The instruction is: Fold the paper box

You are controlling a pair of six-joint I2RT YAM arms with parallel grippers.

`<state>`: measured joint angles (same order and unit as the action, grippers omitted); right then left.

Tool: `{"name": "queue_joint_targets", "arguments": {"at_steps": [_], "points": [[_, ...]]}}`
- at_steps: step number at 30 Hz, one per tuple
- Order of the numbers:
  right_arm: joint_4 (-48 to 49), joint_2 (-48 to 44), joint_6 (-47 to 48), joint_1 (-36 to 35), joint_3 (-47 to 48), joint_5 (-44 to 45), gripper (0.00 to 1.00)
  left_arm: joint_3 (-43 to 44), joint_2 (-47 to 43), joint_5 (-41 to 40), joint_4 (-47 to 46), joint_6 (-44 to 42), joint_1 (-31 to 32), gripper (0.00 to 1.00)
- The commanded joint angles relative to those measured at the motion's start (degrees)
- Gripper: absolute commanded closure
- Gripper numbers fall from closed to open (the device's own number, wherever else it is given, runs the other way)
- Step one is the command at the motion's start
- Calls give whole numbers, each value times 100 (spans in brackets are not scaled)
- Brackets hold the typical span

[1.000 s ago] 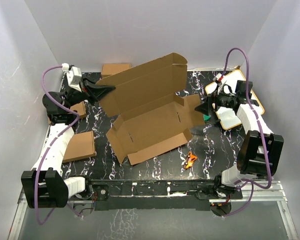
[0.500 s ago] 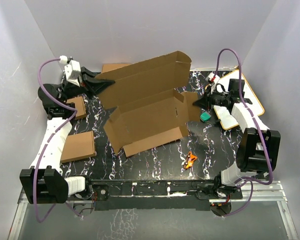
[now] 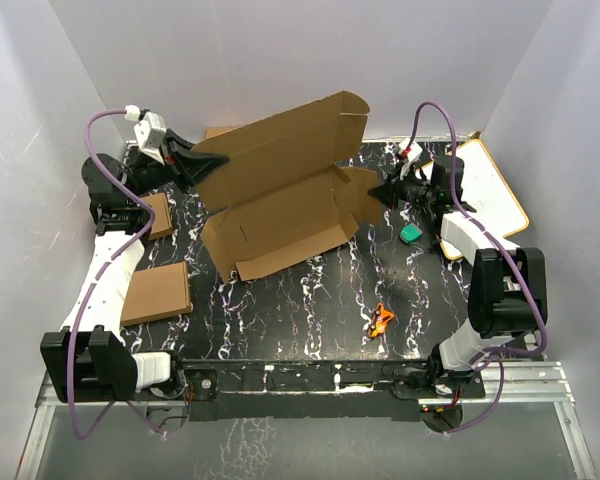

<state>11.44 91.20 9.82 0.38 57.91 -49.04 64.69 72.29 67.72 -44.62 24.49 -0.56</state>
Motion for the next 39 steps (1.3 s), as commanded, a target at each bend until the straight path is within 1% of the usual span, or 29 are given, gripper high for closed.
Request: {"name": "queue_joint_targets", "arguments": {"at_steps": [1,3,5,7,9,11,12,14,15,19,21,24,25,26,27,28,30,32,34,35,39], "points": [[661,-71,-31,35,-133,103,89,-272,-358,-664,504,331,4,100],[636,-143,-31,57,-154,53,90,-280,-333,-933,677,776,6,100],[636,-222,-54,67,-147,35,90,-100,-258,-1175,1209,1041,3,100],[630,-275,-121,67,-128,26,90,68,-190,-1417,1796,1217,6,100],[594,-288,-183,67,-96,36,90,95,-128,-1577,2165,1420,6,100],[433,-252,-191,67,-36,26,87,57,-74,-1732,2506,1472,4,100],[315,-240,-171,67,12,41,81,12,-67,-1777,2634,1439,3,100],[-94,-265,26,78,138,47,61,-77,-121,-1988,2810,1269,7,100],[-503,-355,170,116,270,51,51,-82,-156,-2093,2848,1202,5,100],[-1314,-1006,526,362,410,-66,27,131,-206,-2522,2933,1091,3,100],[-1970,-1306,1053,393,572,-295,17,311,-174,-2729,3021,1134,5,100],[-3072,-1563,2107,377,831,-1168,5,366,-183,-2902,2800,1549,3,100],[-3347,-1615,2409,356,902,-1549,3,336,-191,-2952,2636,1740,3,100],[-3580,-1642,2680,317,963,-1762,2,299,-207,-2973,2489,1970,4,100],[-3670,-1672,2745,264,1012,-1830,0,258,-231,-2999,2354,2169,3,100],[-3682,-1683,2623,170,1076,-1837,0,199,-267,-3021,2179,2359,3,100],[-3614,-1628,2076,-70,1214,-1880,1,71,-389,-3119,1835,2683,10,100],[-3420,-1540,1196,-399,1296,-1941,0,16,-528,-3298,1677,2846,3,100],[-2964,-1493,142,-648,1262,-1915,0,-5,-655,-3457,1537,2986,4,100],[-2730,-1491,-519,-728,1196,-1906,0,-30,-704,-3553,1484,3041,11,100],[-1831,-1476,-2160,-810,1109,-1631,1,-213,-960,-3848,1386,3157,16,100]]}}
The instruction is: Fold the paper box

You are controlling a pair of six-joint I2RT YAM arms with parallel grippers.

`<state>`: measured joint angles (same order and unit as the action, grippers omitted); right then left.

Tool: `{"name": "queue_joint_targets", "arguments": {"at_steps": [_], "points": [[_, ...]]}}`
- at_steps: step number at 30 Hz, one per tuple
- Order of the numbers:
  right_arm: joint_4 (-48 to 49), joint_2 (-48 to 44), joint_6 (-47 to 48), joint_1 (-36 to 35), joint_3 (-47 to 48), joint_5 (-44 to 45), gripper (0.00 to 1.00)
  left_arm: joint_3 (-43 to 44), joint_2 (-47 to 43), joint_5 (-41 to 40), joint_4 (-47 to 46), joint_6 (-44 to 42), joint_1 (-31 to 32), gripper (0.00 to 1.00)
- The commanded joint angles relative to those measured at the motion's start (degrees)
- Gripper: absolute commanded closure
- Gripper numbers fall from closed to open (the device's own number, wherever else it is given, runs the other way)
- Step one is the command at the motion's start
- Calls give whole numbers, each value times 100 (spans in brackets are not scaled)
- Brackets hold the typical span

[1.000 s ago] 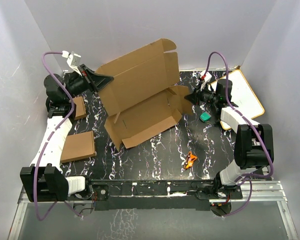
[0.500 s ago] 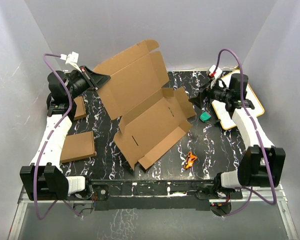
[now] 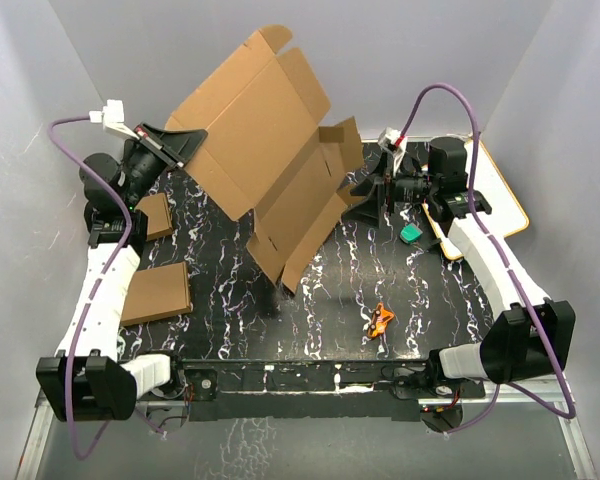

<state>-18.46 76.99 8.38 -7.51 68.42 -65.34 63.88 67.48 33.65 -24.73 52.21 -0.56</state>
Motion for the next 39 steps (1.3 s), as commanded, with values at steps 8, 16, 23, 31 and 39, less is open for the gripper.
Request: {"name": "queue_joint_targets", "arguments": {"at_steps": [8,16,23,31,39], "points": [[2538,85,-4921,-31,-416,381,4,-992,-1208,-1349,-908,474,208,100],[3451,327,-6564,-99,-822,587,5,-1482,-1509,-2139,-1165,586,712,100],[3648,765,-6837,-421,-517,793,5,-1575,-1324,-2644,-1431,518,1467,100],[3813,1019,-7123,-642,-327,918,7,-1563,-1023,-3188,-1659,249,2400,100],[4141,740,-7346,-651,-684,1025,14,-1644,-719,-3553,-2011,97,3096,100]]}}
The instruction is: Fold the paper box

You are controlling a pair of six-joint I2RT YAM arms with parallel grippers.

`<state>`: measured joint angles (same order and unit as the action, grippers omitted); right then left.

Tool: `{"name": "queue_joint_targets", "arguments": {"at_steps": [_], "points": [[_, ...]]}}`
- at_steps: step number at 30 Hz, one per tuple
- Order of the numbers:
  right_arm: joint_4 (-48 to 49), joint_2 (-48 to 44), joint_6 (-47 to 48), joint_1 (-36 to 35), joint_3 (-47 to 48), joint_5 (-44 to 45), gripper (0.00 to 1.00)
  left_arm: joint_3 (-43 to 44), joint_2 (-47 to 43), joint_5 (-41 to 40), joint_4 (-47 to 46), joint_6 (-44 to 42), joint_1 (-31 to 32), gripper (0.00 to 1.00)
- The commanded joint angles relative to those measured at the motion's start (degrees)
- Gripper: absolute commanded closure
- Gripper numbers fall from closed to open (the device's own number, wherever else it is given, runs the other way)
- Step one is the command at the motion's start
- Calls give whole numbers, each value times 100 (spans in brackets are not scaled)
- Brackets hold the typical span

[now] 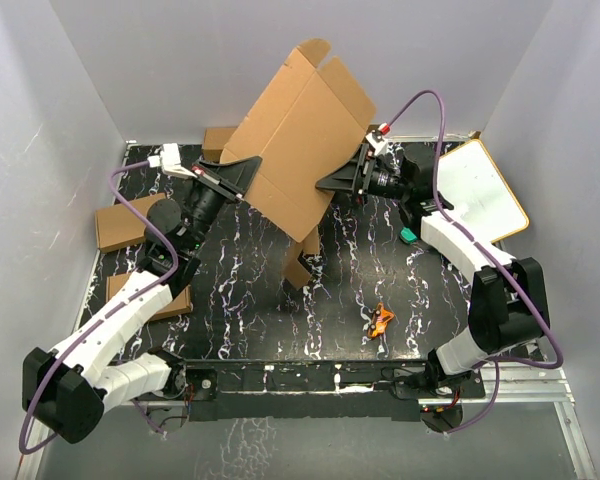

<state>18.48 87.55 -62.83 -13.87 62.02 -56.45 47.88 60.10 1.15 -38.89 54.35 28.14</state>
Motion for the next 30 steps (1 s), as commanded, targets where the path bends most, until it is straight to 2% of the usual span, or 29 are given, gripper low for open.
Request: {"name": "queue_joint_targets", "arguments": {"at_steps": [1,7,8,15,17,26,28,30], "points": [[450,-325,-262,-12,-67,144,17,-50,27,-322,-622,-117,271,100],[1125,-417,-778,-6,-366,140,41,-185,-74,-525,-559,-206,436,100],[1236,-429,-835,-2,-414,135,48,-222,-101,-579,-535,-213,442,100],[1599,-526,-907,23,-576,103,78,-479,-141,-950,-569,-195,456,100],[1631,-556,-970,47,-646,152,91,-505,-130,-975,-566,-205,459,100],[2112,-647,-1253,269,-1096,294,91,-790,-97,-889,-961,-29,458,100],[2165,-695,-1232,368,-1216,359,71,-833,-107,-848,-995,29,457,100],[2228,-727,-1258,472,-1303,414,59,-834,-99,-775,-1020,91,464,100]]}}
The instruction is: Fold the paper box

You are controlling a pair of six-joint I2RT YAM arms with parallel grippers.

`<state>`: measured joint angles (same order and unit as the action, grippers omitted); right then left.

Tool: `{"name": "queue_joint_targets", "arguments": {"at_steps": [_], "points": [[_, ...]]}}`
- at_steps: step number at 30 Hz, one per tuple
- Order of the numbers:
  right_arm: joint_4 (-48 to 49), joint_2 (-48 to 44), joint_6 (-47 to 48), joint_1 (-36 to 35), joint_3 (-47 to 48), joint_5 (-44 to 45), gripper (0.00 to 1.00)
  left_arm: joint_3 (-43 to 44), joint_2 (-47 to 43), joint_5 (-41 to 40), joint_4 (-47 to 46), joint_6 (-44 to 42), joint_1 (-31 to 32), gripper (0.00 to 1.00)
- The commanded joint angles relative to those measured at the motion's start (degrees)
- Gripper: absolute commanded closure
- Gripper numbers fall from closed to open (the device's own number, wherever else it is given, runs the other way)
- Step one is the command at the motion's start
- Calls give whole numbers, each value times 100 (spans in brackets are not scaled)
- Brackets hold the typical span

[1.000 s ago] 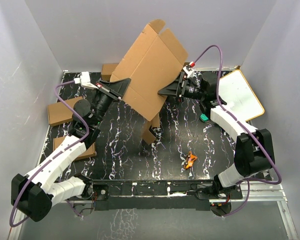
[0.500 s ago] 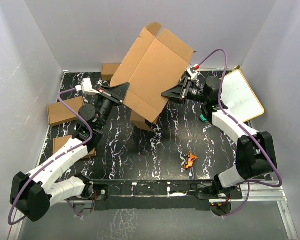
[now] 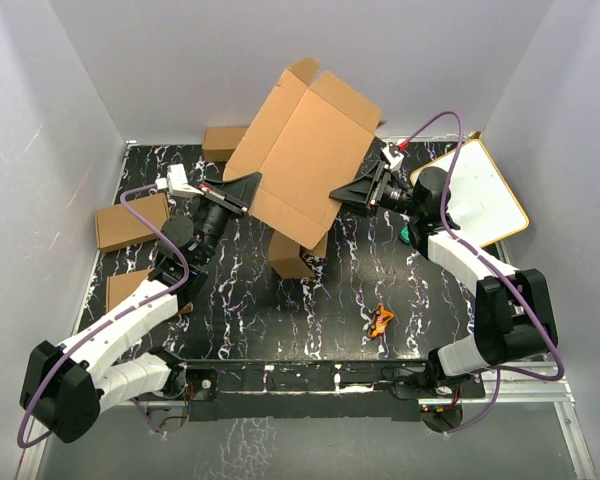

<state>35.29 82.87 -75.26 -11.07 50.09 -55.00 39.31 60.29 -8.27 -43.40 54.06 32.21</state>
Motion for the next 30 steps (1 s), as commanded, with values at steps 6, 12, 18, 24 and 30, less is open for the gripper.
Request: {"name": "queue_joint_targets", "arguments": {"at_steps": [6,12,18,24,30], "points": [[851,-160,-265,464,-62,288,46,10,1,539,-671,316,55,100],[887,91,-337,611,107,240,40,39,153,948,-771,538,55,100],[495,224,84,803,306,355,32,-51,-35,1034,-644,673,51,100],[450,729,289,844,821,222,32,-180,-282,1056,-483,751,56,100],[754,997,137,848,1037,154,33,-231,-435,993,-400,781,46,100]]}}
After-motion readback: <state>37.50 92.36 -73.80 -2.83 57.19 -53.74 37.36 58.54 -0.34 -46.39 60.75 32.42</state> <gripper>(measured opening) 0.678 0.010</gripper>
